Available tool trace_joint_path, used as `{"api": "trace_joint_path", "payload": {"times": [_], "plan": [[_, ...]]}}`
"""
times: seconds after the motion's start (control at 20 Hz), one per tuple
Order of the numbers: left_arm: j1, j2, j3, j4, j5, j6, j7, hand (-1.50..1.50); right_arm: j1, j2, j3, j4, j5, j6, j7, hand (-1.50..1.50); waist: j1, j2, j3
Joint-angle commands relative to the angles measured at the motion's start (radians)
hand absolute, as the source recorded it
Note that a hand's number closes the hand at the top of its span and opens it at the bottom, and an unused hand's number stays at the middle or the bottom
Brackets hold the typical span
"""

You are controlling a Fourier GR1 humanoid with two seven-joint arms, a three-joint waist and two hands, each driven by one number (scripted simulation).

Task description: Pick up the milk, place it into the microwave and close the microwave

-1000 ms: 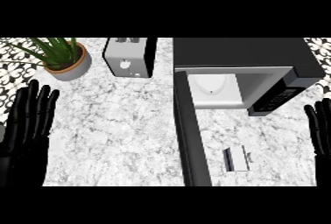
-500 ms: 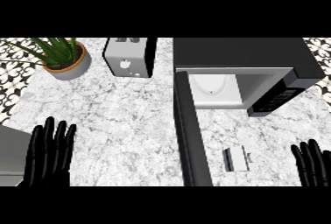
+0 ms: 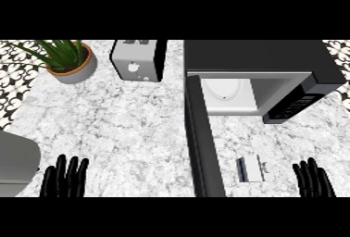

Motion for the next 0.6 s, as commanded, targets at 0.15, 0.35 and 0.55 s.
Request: {"api": "trace_joint_path", "payload": {"times": [0.15, 0.35, 0.55], "plan": [[0.104, 0.051, -0.034, 0.018, 0.034, -0.022, -0.127, -1.5, -0.09, 0.006, 0.001, 0.222, -0.018, -0.037, -0.107, -1.5, 0.006, 0.002, 0.0], [0.206, 0.069, -0.108, 0.017, 0.017, -0.016, -0.225, -1.5, -0.165, 0.006, 0.023, 0.286, -0.028, -0.151, -0.072, -1.5, 0.013, 0.002, 0.0], [0.156, 0.084, -0.033, 0.061, 0.083, -0.035, -0.263, -1.5, -0.149, 0.006, -0.129, 0.433, -0.091, -0.084, -0.231, -1.5, 0.004, 0.002, 0.0]]}}
